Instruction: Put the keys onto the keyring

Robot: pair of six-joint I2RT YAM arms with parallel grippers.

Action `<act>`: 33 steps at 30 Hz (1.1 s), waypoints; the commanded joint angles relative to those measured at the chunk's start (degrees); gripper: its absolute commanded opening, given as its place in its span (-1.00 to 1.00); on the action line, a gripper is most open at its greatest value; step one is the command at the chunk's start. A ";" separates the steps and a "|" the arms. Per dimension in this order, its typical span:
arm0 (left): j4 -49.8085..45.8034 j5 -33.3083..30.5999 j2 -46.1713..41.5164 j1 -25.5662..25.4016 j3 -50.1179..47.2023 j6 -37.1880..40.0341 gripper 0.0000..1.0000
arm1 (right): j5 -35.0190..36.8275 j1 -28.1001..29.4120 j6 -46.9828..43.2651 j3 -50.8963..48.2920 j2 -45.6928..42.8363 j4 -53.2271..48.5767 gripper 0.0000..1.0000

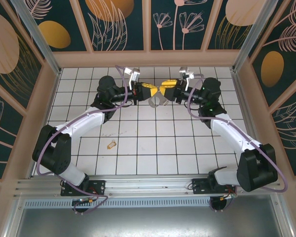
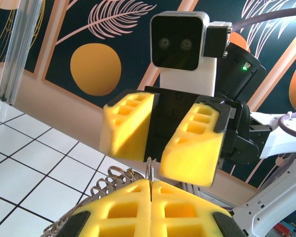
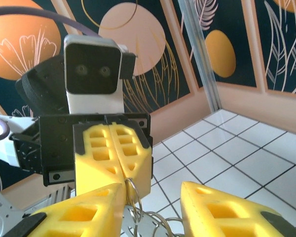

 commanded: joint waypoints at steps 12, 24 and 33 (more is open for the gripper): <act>0.88 1.47 -1.11 -0.15 2.45 0.80 -1.00 | -3.80 0.48 -4.01 4.51 1.22 -3.64 -0.59; 0.97 1.97 -0.06 -0.36 2.68 0.55 -1.00 | -3.57 1.06 -5.26 6.34 2.23 -5.59 -0.91; -2.74 -6.46 -1.50 -0.36 2.90 1.09 -0.05 | -0.21 0.81 -5.94 6.61 1.73 -5.97 -1.00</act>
